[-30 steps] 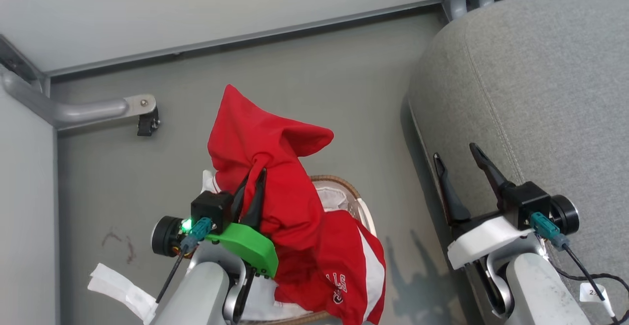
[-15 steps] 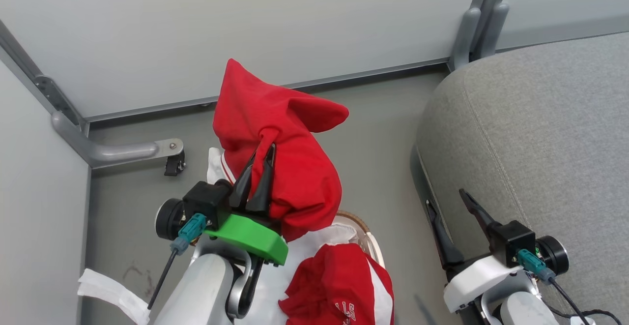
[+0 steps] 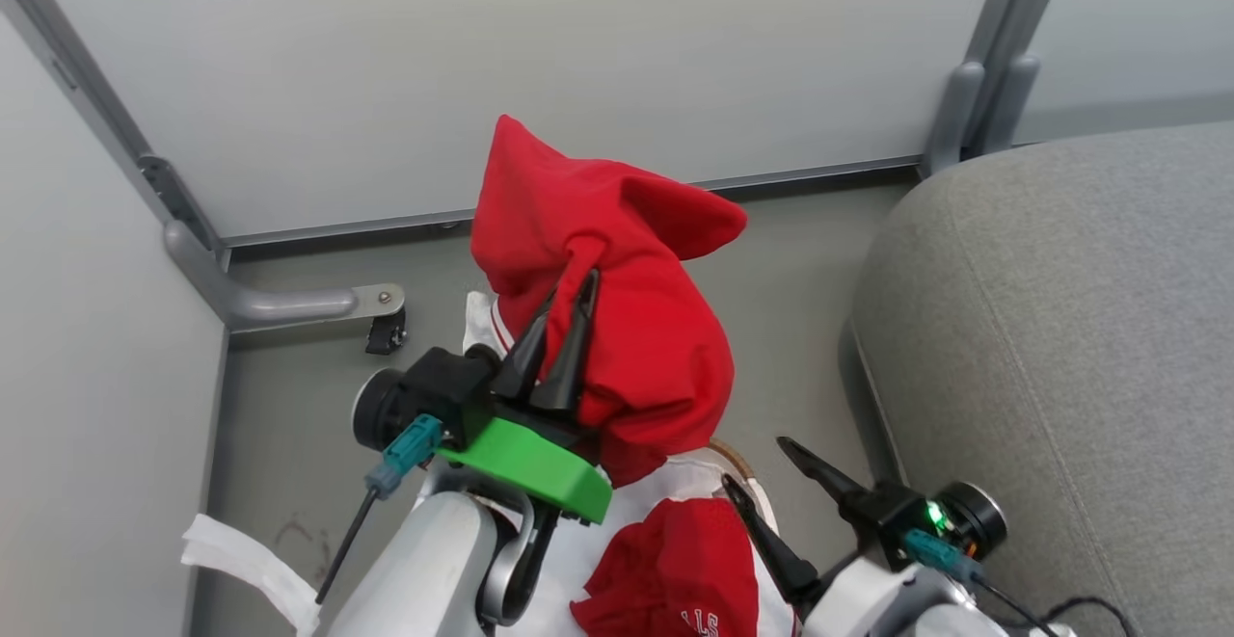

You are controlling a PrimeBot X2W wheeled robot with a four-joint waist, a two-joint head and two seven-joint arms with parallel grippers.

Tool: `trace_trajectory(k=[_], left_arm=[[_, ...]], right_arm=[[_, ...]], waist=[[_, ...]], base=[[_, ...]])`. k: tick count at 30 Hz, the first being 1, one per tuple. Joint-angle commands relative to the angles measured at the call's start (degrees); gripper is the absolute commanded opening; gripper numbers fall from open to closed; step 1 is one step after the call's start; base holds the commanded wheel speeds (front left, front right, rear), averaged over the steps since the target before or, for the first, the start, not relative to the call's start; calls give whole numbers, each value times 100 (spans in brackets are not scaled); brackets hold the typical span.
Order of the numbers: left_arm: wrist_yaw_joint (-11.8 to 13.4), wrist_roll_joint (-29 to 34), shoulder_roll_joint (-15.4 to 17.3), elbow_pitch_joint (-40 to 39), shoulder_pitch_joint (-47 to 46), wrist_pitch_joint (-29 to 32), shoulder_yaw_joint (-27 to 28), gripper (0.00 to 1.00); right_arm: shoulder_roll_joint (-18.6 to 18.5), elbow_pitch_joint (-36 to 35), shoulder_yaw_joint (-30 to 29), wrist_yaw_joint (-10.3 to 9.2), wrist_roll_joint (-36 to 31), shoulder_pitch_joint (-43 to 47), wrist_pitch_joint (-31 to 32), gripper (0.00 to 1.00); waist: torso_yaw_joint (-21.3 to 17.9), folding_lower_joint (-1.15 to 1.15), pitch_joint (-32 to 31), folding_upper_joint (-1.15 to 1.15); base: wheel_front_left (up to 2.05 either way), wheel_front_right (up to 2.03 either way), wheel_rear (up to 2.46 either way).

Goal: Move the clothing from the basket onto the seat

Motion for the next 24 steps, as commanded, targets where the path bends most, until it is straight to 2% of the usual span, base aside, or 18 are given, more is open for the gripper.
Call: trace_trajectory(k=[1,5,8,18,24], left_arm=[[-3,-57,26,-24,-103,-3,-73,0],[0,-131,25,-46,-185,-4,-315,0],[21,-193,25,-41,-247,-4,-469,0],[57,-329,22,-100,-397,-3,-860,0],[59,-428,24,-178,-540,-3,-1172,0]], right_arm=[[-102,47,162,-6,117,-195,-2,100],[-247,186,650,-6,303,-659,-2,100],[-272,314,782,-6,293,-899,-2,100],[-142,736,1142,-6,550,-1221,-2,100],[-102,939,1541,-6,997,-1510,-2,100]], waist=[[130,0,21,0],[311,0,59,0],[436,0,73,0],[743,0,134,0],[899,0,240,0]], base=[[0,0,0],[0,0,0],[0,0,0],[0,0,0],[0,0,0]])
